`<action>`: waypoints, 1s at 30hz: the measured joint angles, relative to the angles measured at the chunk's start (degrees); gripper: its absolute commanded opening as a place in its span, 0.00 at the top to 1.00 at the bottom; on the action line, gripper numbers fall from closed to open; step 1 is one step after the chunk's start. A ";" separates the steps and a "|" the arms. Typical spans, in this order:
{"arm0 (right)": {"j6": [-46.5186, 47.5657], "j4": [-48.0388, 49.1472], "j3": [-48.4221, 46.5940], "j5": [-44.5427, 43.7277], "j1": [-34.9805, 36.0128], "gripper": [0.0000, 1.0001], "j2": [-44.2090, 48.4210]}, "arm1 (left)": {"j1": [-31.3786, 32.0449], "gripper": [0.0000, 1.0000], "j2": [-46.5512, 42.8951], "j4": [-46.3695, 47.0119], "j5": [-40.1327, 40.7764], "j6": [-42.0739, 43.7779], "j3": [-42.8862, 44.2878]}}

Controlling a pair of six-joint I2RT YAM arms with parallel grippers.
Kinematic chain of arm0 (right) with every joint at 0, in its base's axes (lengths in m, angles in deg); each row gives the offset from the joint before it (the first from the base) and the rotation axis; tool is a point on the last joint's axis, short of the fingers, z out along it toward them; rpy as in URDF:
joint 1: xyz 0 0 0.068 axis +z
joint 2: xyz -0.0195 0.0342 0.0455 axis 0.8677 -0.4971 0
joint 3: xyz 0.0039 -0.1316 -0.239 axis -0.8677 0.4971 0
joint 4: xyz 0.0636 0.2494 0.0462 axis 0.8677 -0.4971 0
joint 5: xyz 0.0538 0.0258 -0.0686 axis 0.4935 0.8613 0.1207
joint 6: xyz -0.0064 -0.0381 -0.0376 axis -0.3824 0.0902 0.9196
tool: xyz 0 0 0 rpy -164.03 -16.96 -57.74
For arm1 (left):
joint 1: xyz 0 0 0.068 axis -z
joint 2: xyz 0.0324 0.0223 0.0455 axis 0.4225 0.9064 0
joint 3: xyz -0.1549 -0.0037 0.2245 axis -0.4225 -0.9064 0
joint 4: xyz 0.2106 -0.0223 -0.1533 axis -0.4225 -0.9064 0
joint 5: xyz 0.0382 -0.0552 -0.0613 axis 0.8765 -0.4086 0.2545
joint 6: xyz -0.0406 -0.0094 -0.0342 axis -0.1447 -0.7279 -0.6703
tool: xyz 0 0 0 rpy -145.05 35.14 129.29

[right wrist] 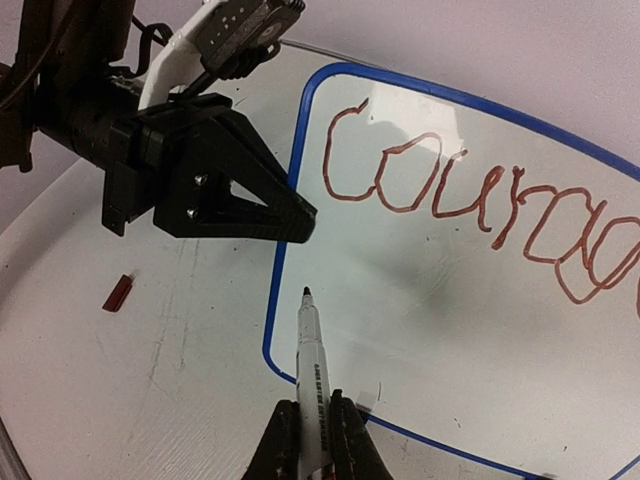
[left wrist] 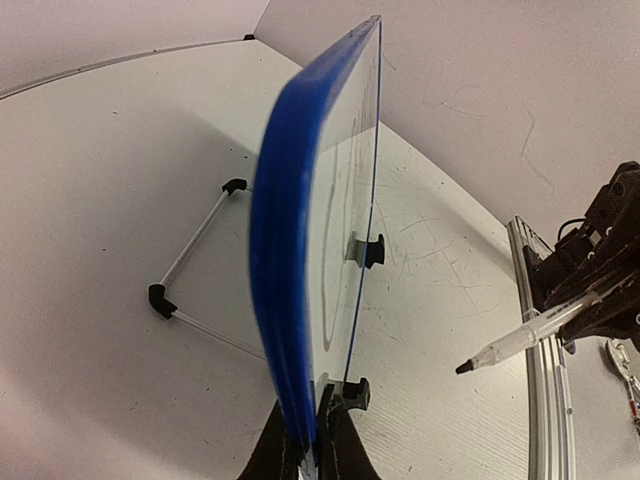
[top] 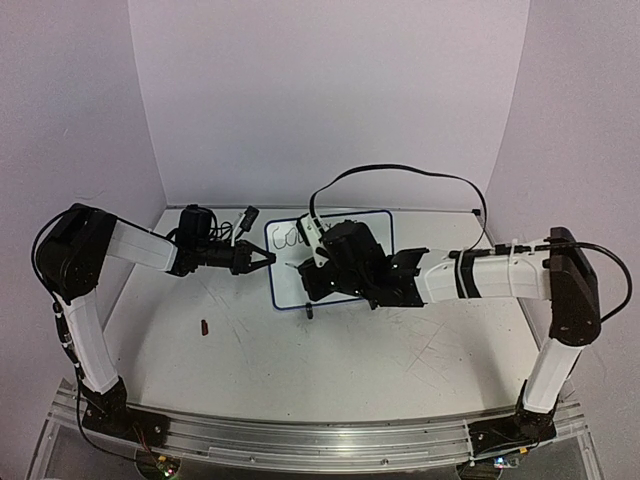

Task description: Write a sentence on the whiteboard

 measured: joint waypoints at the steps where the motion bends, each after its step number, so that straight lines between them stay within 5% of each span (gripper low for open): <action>1: 0.09 -0.02 -0.09 -0.04 0.13 1.00 -0.33 | 0.00 1.00 0.00 0.00 0.02 0.02 0.00; 30: 3.89 -1.40 -10.14 -1.55 0.31 1.00 -9.38 | 0.07 1.00 -0.11 -0.42 0.07 0.26 0.00</action>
